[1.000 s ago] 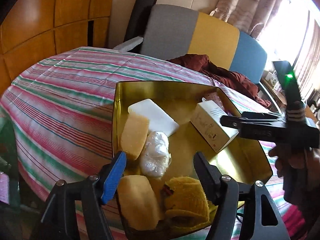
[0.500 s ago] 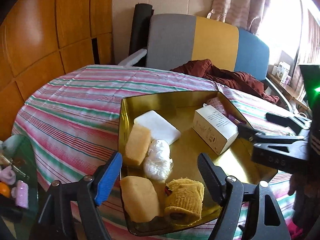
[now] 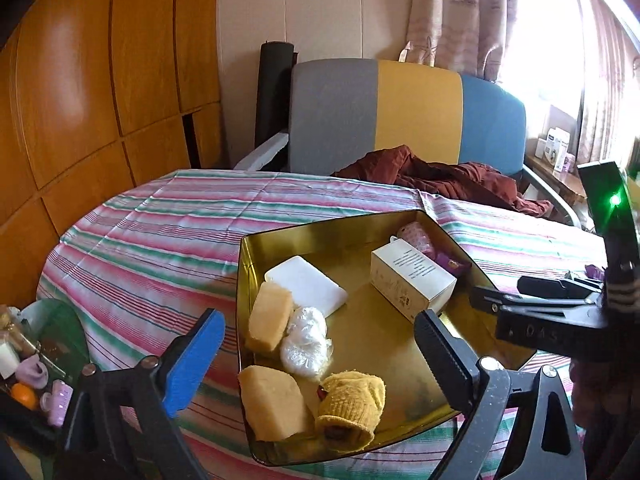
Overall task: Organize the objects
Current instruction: 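Move both grippers back from the tray to the remaining items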
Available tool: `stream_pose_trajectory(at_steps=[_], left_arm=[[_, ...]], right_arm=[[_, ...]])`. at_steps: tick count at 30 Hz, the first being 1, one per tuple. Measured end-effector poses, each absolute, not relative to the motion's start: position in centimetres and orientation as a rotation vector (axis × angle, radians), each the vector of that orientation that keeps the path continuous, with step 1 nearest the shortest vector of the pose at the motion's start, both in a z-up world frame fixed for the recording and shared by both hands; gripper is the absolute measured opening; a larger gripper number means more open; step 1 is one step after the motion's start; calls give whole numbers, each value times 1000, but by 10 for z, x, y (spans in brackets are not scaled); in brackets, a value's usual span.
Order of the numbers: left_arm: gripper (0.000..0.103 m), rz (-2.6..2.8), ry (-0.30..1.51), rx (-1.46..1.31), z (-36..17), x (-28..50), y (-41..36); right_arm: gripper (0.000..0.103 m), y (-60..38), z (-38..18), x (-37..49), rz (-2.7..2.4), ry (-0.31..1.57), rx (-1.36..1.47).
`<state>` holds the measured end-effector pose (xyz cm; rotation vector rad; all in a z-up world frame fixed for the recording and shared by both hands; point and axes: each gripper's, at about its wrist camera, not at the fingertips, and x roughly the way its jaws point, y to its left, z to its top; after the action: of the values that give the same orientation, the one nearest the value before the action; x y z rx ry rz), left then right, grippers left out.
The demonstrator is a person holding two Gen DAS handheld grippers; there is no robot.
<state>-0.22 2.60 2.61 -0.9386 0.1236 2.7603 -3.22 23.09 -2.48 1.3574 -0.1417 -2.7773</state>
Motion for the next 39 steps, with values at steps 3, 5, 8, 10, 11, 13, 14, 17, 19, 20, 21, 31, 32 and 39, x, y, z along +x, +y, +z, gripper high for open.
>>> stream_pose_trajectory(at_steps=[3,5,8,10,11,13,14,17,19,20,21,31,32,39], left_arm=[[96,2760,130,-939,27,-1,29],[96,2757,143,-946,27,-1,32],[96,2752,160,-952,25,0,34],[96,2748,169,-956,24,1,37],[96,2745,178,-958,24,2,39],[96,2743,190,-957,24,3,41],[96,2741,197,-956,24,3,42],[96,2737,216,-955,24,5,47],[96,2735,227,-953,24,6,49],[96,2734,231,-952,25,6,49],[96,2733,238,-949,25,7,51],[96,2713,282,-931,28,9,64],[96,2707,286,-928,28,10,66],[96,2669,308,-924,29,8,80]], right_arm=[[84,233,-30,-24,-2756,-187,1346],[86,235,-31,-19,-2766,-167,1328],[86,236,-31,-12,-2771,-147,1307],[87,236,-30,-6,-2778,-126,1279],[88,236,-29,-4,-2781,-115,1268],[88,237,-27,0,-2793,-88,1250],[88,237,-26,2,-2801,-76,1243],[88,241,-25,7,-2811,-62,1230],[88,245,-23,9,-2825,-59,1223],[89,247,-23,10,-2830,-63,1221],[89,250,-23,12,-2835,-69,1219],[90,307,-20,21,-2941,-178,1249],[90,316,-17,22,-2960,-195,1251],[90,377,1,33,-3089,-257,1250]])
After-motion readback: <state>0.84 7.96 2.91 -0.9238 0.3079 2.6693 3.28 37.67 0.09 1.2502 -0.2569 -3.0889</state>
